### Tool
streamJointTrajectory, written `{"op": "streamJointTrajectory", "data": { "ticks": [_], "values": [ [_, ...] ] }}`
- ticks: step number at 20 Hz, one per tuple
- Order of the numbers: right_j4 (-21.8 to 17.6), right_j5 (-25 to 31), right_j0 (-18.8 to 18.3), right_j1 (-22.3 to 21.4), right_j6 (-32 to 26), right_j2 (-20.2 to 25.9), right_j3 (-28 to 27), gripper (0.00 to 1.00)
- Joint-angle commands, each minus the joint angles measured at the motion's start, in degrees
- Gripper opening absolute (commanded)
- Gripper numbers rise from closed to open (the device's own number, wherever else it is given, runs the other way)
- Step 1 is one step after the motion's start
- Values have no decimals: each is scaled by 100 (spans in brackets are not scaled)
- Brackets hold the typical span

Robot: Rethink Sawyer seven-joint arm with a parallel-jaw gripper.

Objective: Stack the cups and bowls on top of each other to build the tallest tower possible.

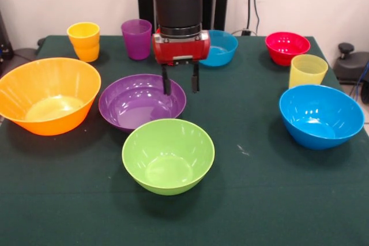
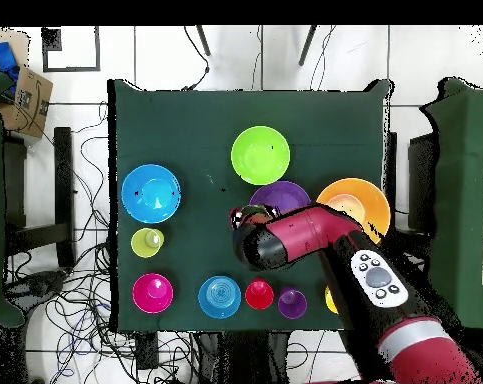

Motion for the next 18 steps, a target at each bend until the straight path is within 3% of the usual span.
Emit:
{"op": "streamJointTrajectory", "data": {
  "ticks": [1,12,18],
  "values": [
    [-324,66,438,431,-82,-100,-181,100],
    [-345,-434,1182,326,558,-792,71,100],
    [-510,-888,1175,765,350,-1020,-204,100]
  ]
}}
